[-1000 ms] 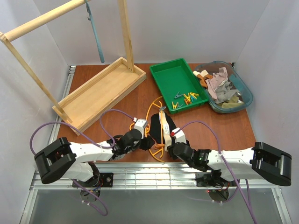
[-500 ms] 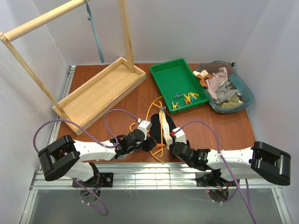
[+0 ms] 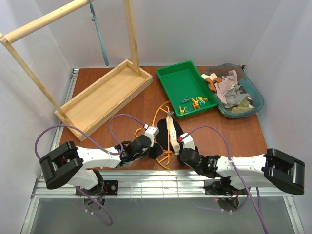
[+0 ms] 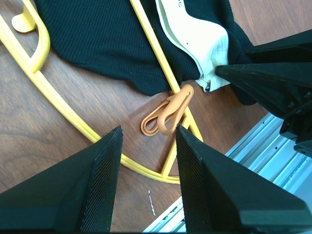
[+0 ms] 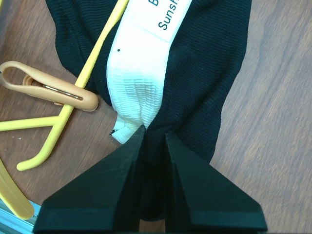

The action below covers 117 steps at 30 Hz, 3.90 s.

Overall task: Clip the underwear to the hanger
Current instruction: Clamp the underwear onto the hanger.

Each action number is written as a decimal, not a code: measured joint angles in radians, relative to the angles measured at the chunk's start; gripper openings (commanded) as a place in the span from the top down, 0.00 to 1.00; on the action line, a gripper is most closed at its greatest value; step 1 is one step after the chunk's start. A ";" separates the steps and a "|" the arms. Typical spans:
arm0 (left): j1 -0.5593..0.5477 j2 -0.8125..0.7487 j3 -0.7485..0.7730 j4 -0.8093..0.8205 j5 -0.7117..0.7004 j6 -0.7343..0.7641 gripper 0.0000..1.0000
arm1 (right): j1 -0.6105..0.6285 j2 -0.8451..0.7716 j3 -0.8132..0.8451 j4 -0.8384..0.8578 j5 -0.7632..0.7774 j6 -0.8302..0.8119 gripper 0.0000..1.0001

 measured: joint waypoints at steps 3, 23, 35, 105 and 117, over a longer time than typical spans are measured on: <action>0.000 0.005 0.000 0.006 0.003 0.000 0.61 | 0.000 0.000 0.001 -0.003 -0.003 -0.002 0.91; -0.002 0.126 0.014 0.055 -0.008 -0.003 0.97 | 0.007 -0.066 0.002 -0.032 -0.070 -0.027 0.99; -0.003 -0.068 -0.023 0.065 -0.013 -0.002 0.74 | 0.009 -0.066 0.002 -0.033 -0.077 -0.027 0.99; -0.031 0.155 0.048 0.148 -0.066 -0.110 1.00 | 0.051 -0.081 0.065 -0.207 0.015 0.060 0.99; -0.059 0.211 0.048 0.224 -0.103 -0.145 1.00 | 0.024 0.014 0.093 -0.216 0.037 0.081 0.99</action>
